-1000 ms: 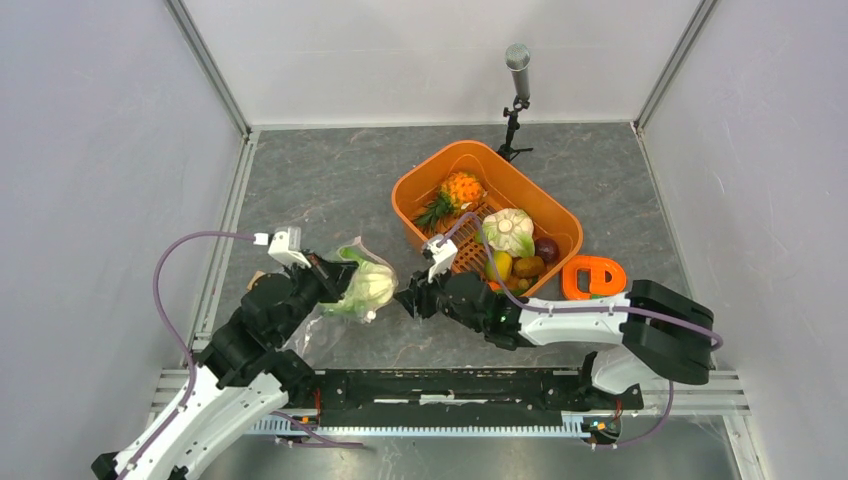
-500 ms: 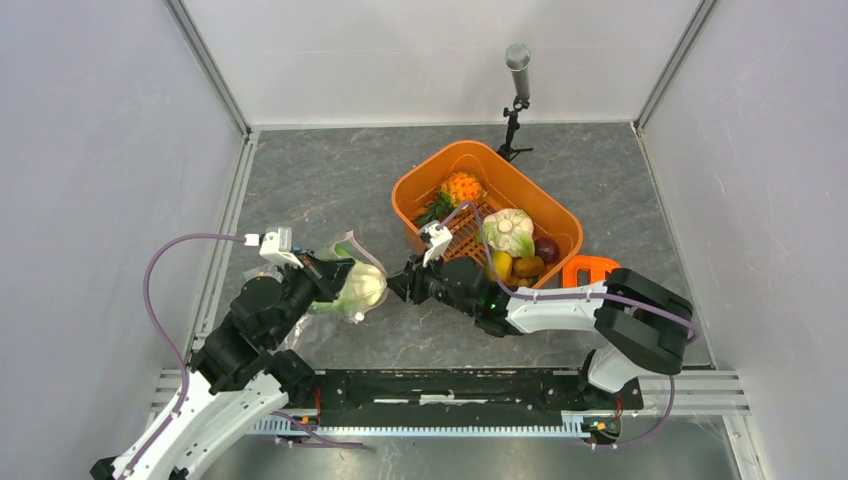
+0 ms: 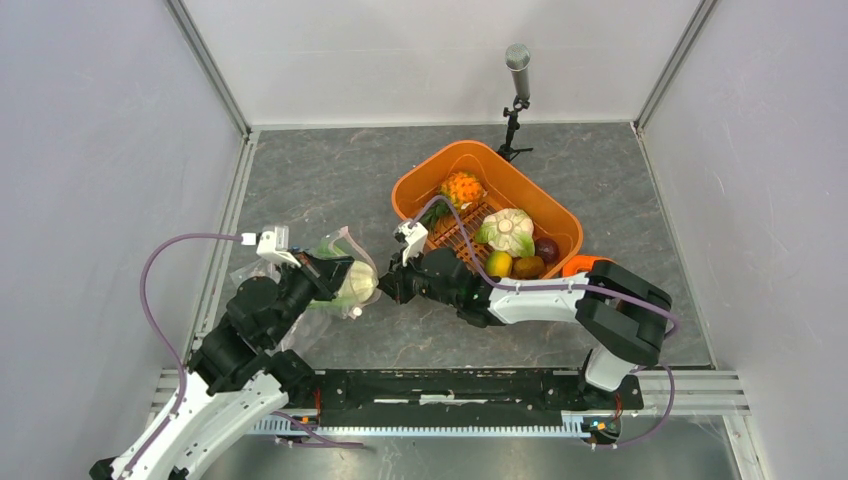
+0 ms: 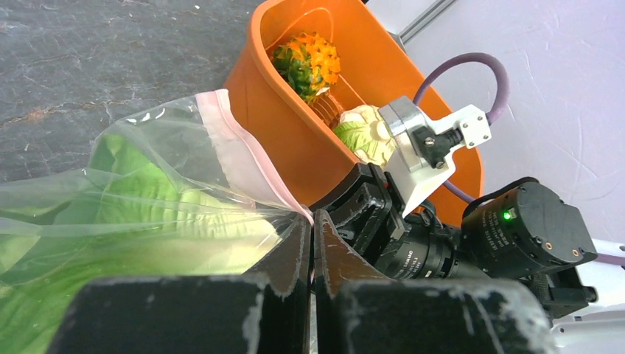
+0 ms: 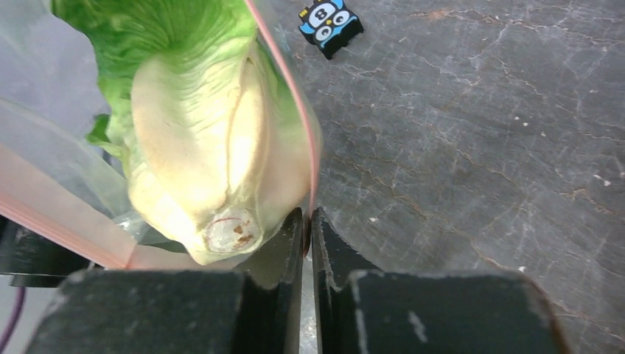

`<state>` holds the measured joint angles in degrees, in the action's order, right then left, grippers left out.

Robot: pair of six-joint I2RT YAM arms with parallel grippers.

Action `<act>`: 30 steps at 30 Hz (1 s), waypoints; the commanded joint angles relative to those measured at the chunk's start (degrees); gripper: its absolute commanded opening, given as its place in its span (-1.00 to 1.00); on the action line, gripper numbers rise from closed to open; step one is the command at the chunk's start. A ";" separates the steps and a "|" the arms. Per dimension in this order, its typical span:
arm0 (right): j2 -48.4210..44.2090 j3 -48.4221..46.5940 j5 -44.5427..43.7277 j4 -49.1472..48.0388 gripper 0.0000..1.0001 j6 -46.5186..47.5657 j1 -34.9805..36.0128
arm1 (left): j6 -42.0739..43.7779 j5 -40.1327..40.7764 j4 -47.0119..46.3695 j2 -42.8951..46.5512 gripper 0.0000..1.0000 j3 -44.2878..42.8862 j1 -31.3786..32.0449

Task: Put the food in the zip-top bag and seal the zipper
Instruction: Adjust the zipper food storage bag at the center of the board.

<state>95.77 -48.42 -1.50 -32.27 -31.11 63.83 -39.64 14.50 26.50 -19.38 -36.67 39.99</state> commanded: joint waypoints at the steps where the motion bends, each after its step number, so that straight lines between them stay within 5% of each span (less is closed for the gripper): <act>1: -0.73 -2.43 -0.48 1.50 -0.85 4.09 0.04 | -2.02 -0.71 -4.18 0.70 -0.95 -2.88 0.09; 10: -8.77 -4.82 -6.79 9.42 -1.00 13.15 -0.11 | -0.05 3.24 -0.10 0.46 -0.96 -6.14 0.09; 14: -18.48 -8.70 -12.39 16.06 -1.00 21.26 -0.02 | 3.91 3.74 3.48 -6.04 -0.96 -13.04 0.09; 17: -22.57 -8.63 -6.94 14.43 -1.00 27.91 -0.25 | 6.14 4.31 6.81 -13.38 -0.96 -19.16 0.09; 21: -19.90 -20.66 -6.78 30.97 -1.00 28.66 -0.62 | 8.42 7.57 10.66 -19.74 -0.96 -23.21 0.09; 24: -24.73 -13.75 -5.64 21.42 -1.00 27.72 -0.68 | 9.56 8.89 12.90 -20.05 -0.95 -27.45 0.05; 27: -23.59 -19.87 -5.17 29.24 -1.00 29.08 -0.73 | 11.99 7.47 15.42 -19.43 -0.96 -34.74 0.09; 30: -24.83 -15.05 -9.11 24.04 -1.00 28.61 -1.39 | 15.76 10.82 18.71 -20.43 -0.96 -37.43 0.10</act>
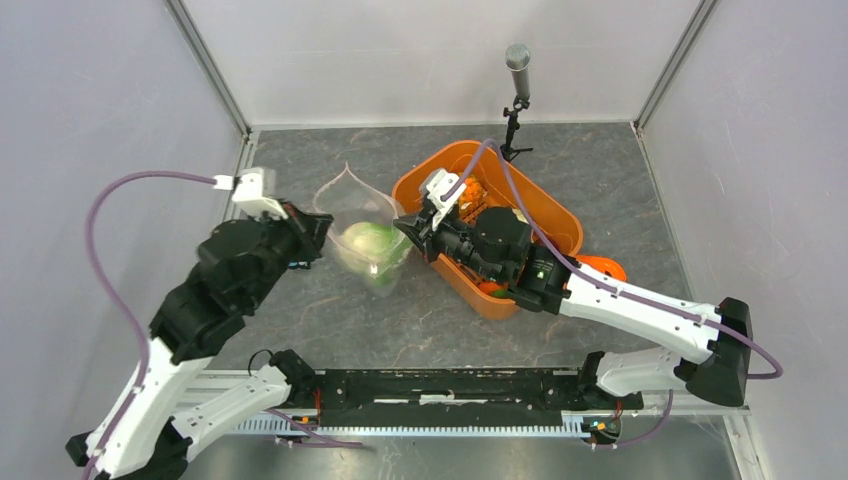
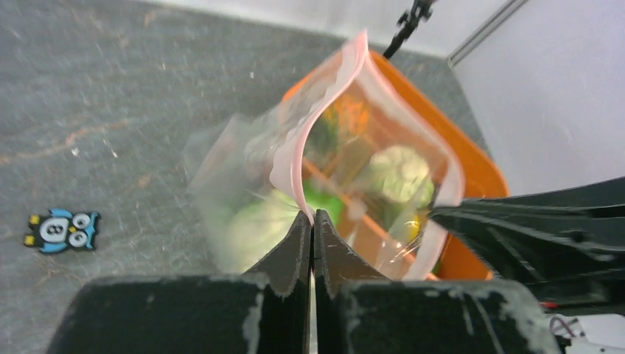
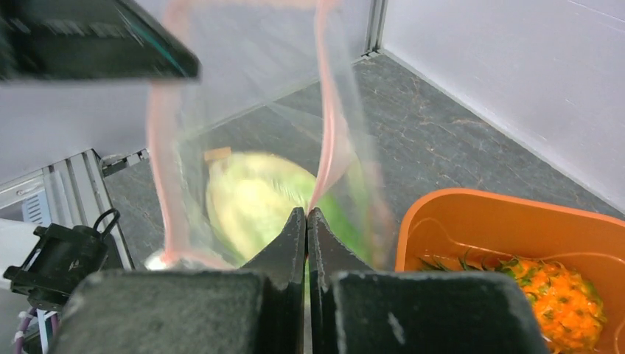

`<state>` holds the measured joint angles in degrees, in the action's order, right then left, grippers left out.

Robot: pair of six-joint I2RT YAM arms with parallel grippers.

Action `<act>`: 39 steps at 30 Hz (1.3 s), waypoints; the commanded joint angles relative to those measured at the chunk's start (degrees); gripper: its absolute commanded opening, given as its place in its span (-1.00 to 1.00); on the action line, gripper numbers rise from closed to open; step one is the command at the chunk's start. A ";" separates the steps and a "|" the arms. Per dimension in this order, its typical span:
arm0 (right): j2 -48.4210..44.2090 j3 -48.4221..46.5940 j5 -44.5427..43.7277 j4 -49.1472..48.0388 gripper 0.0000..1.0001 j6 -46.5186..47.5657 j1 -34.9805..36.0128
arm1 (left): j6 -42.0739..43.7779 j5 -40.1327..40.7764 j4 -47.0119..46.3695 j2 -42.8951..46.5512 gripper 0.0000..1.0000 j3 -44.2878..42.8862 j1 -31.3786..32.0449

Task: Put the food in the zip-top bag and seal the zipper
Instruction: Adjust the zipper food storage bag at the center of the board.

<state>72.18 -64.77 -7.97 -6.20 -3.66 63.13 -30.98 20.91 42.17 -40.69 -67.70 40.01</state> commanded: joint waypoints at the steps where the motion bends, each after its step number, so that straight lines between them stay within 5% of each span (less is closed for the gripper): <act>1: -0.43 -0.28 -1.88 -0.38 -1.00 0.67 -1.17 | 7.41 5.07 4.34 0.45 -0.96 -7.81 0.07; 3: 0.68 -5.57 0.97 4.11 -1.00 0.41 -1.03 | 8.48 3.53 4.96 0.25 -0.96 -10.64 0.07; 8: -2.87 2.02 3.44 -7.61 -1.00 0.43 -1.23 | 9.44 2.69 7.92 -3.06 -0.96 -10.03 0.07; 12: 10.86 -8.72 12.39 7.52 -1.00 -3.42 -3.37 | 5.54 0.35 5.16 -3.66 -0.96 -5.70 0.11; 16: 10.33 -2.53 17.91 -5.55 -1.00 -8.08 -3.37 | 6.35 0.17 2.74 -0.51 -0.96 -9.38 0.07; 25: 8.82 2.94 12.59 -7.85 -1.00 -8.75 -4.68 | 6.06 -0.47 0.48 0.92 -0.96 -1.56 0.07; 31: 12.00 5.20 12.25 4.16 -0.66 -8.12 -7.37 | 2.91 -2.97 -0.28 -2.76 -0.96 7.25 0.07; 32: 11.06 5.85 11.54 4.47 -0.52 -7.47 -7.79 | 2.14 -3.62 -1.65 -2.23 -0.95 8.96 0.07; 36: 3.84 7.57 11.26 1.16 0.58 -4.25 -8.54 | 0.36 -6.93 -7.41 -0.30 -0.96 12.24 0.05; 39: 0.43 6.43 11.83 0.58 0.75 -2.17 -8.65 | 0.20 -7.24 -8.08 -0.18 -0.96 11.27 0.07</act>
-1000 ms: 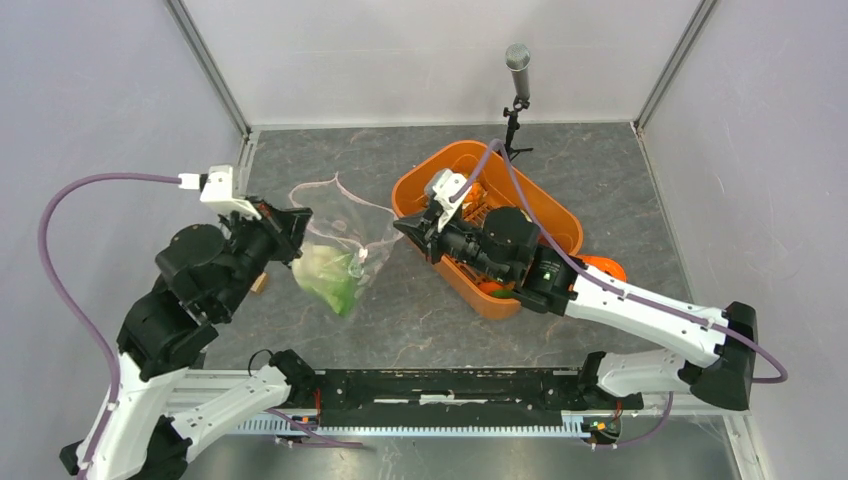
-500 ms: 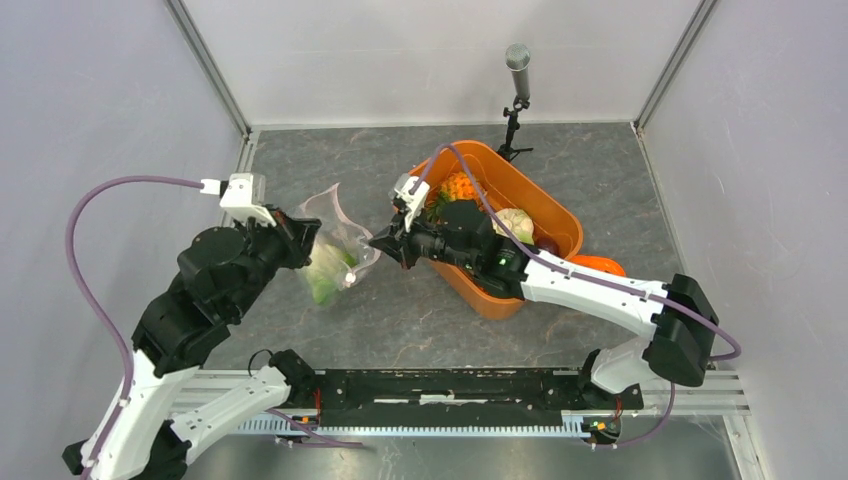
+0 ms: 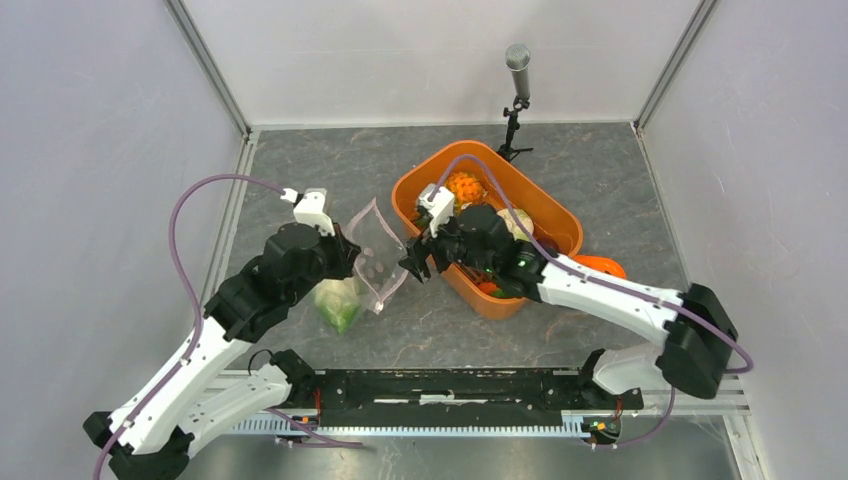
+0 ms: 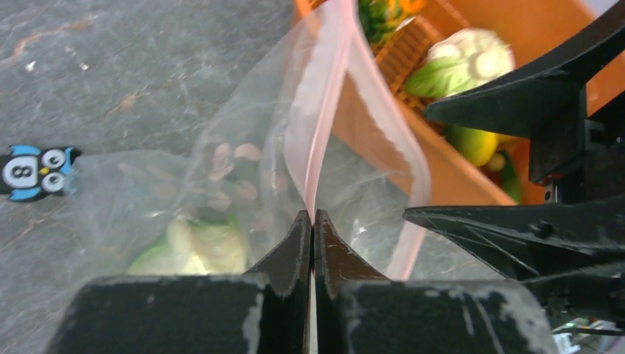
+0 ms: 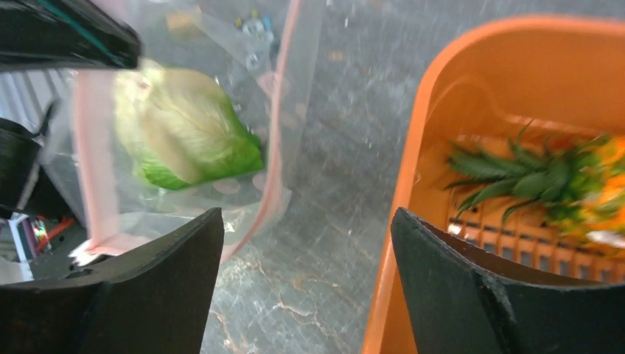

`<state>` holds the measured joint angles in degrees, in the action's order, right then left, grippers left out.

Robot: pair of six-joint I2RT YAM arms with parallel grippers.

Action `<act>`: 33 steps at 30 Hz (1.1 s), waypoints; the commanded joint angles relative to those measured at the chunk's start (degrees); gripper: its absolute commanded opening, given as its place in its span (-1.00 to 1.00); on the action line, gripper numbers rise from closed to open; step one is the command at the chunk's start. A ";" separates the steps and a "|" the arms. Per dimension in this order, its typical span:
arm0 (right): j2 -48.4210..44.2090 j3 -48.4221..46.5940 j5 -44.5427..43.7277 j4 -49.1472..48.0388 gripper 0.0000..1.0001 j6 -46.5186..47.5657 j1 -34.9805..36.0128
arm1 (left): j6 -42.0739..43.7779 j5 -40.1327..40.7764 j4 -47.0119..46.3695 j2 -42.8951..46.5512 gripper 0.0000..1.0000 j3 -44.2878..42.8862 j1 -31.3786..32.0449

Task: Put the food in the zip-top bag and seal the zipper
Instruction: Adjust the zipper food storage bag at the center of the board, then pick up the fake vegetable from the bin.

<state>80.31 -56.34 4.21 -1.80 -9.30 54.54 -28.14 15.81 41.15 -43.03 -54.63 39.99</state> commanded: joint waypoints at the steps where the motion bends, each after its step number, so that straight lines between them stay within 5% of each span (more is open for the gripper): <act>1: -8.71 -2.15 -0.97 -3.91 0.77 3.95 -0.13 | -2.40 -2.13 -7.04 2.37 -0.96 -2.04 0.09; 9: -16.55 2.75 -21.50 -5.87 0.95 8.16 -1.29 | -2.14 -3.38 -8.26 6.76 -0.95 -2.60 0.09; 16: -13.96 2.70 -34.57 1.06 0.96 3.69 -7.43 | -2.70 -5.01 -8.75 6.74 -0.95 -1.90 0.09; 26: -4.04 2.57 -29.61 11.47 0.96 -6.83 -22.75 | -3.20 -5.77 -9.68 7.27 -0.96 -0.49 0.09; 33: -1.22 5.58 -27.58 6.44 0.96 -10.17 -25.69 | -3.05 -5.95 -9.86 6.97 -0.96 -0.49 0.09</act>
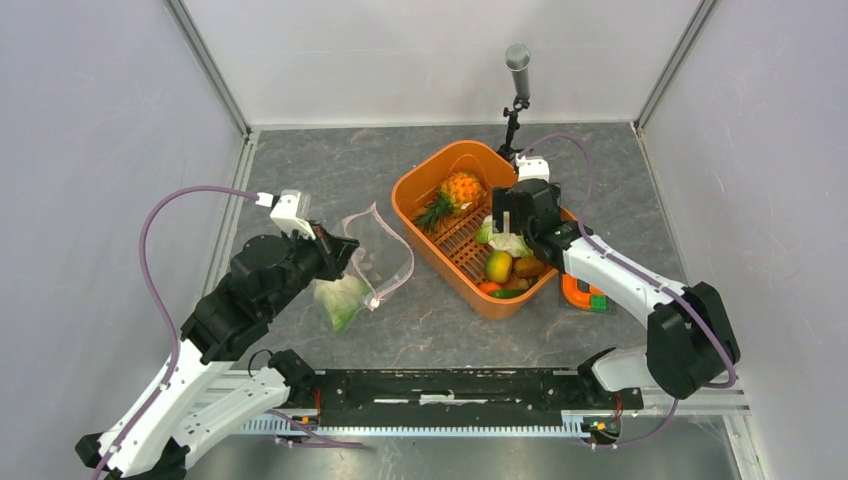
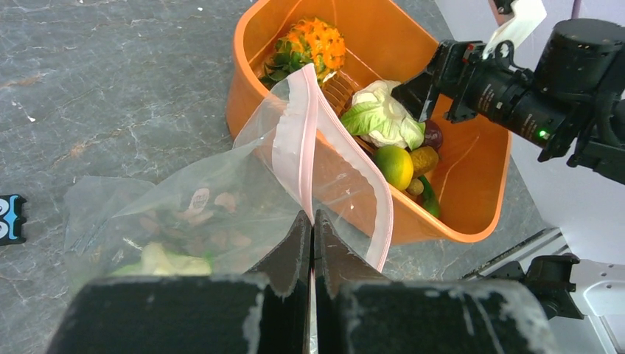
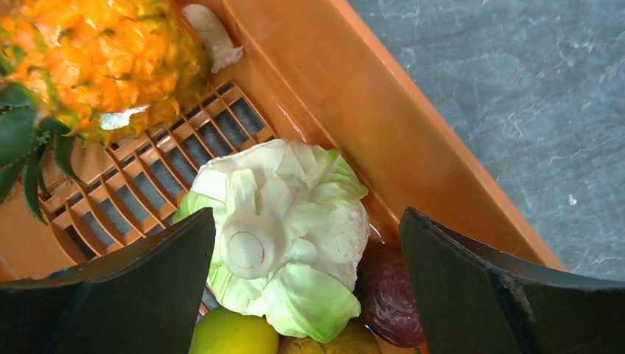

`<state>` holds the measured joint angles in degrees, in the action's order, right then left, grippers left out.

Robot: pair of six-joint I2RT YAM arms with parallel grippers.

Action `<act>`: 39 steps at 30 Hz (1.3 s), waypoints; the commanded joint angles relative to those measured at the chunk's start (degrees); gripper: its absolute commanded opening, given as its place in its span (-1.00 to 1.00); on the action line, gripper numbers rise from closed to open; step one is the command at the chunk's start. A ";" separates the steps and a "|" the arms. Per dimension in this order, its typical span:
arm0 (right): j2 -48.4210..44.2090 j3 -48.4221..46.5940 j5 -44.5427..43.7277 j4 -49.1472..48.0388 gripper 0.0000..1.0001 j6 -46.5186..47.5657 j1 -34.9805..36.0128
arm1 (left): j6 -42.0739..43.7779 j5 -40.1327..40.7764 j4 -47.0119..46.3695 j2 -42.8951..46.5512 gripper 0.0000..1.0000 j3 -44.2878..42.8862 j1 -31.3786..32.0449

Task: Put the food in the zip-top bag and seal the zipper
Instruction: Pick up the fake vegetable from the bin.

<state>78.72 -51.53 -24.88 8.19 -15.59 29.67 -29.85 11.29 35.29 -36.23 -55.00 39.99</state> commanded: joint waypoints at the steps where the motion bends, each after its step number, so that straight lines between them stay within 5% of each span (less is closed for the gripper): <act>1: 1.09 0.50 1.82 -3.70 0.96 -4.25 -0.99 | -1.42 -1.38 -4.07 0.14 -0.96 -0.10 0.10; 15: 9.45 0.34 6.02 -2.79 0.94 -7.57 -0.94 | -1.88 -0.48 -3.27 1.80 -0.96 0.33 0.09; 27: -3.36 8.12 15.01 -15.88 -0.57 -1.98 -0.87 | -2.47 -1.70 -4.09 0.85 -0.96 0.77 0.09; 31: -3.70 7.17 18.45 -15.92 -0.76 -1.17 -0.93 | -2.55 -1.87 -4.09 0.83 -0.96 0.92 0.09; 35: -4.85 7.57 20.10 -17.32 -0.74 -0.88 -0.93 | -2.67 -1.86 -4.09 0.98 -0.95 1.13 0.09; 36: -5.10 7.75 20.14 -17.46 -0.60 -0.85 -0.91 | -2.71 -1.88 -4.09 0.98 -0.96 1.21 0.09; 39: -4.73 6.35 17.25 -14.26 0.31 -0.47 -0.93 | -2.59 -1.84 -4.09 0.95 -0.95 1.30 0.09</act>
<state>75.68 -43.46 -6.57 -6.17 -17.50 28.49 -30.63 10.17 34.06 -35.35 -53.95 39.99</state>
